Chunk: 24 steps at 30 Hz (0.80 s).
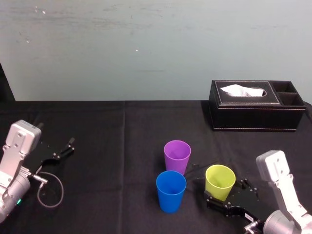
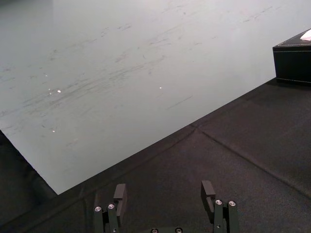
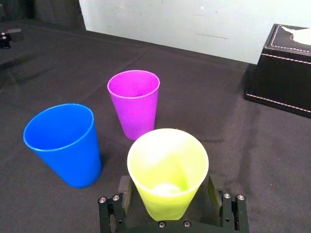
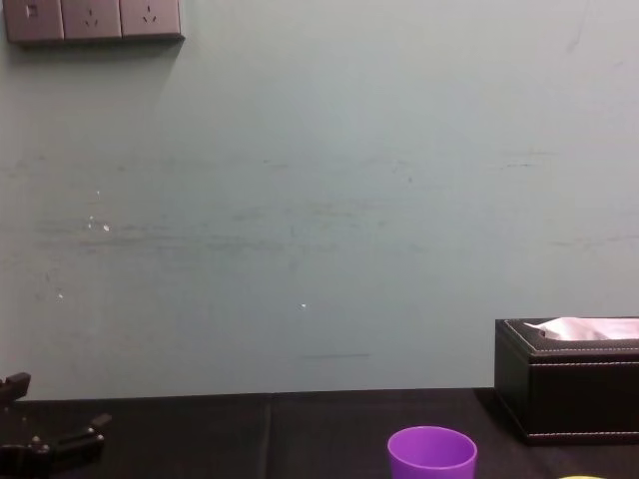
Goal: Stack the three plastic cups sequentially using one hand.
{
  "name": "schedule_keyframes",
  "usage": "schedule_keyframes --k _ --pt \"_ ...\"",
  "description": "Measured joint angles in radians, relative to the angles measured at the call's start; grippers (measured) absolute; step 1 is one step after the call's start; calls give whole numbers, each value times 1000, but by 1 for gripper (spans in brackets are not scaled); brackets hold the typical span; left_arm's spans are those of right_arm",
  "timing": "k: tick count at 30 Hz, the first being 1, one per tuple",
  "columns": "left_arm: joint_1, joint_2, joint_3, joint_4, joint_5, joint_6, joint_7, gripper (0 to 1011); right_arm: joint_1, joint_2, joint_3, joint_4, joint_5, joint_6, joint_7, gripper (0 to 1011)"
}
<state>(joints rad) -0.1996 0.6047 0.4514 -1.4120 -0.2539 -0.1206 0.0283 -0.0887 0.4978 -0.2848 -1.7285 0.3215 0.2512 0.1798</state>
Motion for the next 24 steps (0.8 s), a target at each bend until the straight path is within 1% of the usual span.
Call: schedule_keyframes --k 12,24 --pt "0 0 0 0 0 0 0 1000 24 -36 3 25 -28 0 26 1003" --pt "0 0 0 0 0 0 0 1000 25 -69 18 38 -46 8 39 1003"
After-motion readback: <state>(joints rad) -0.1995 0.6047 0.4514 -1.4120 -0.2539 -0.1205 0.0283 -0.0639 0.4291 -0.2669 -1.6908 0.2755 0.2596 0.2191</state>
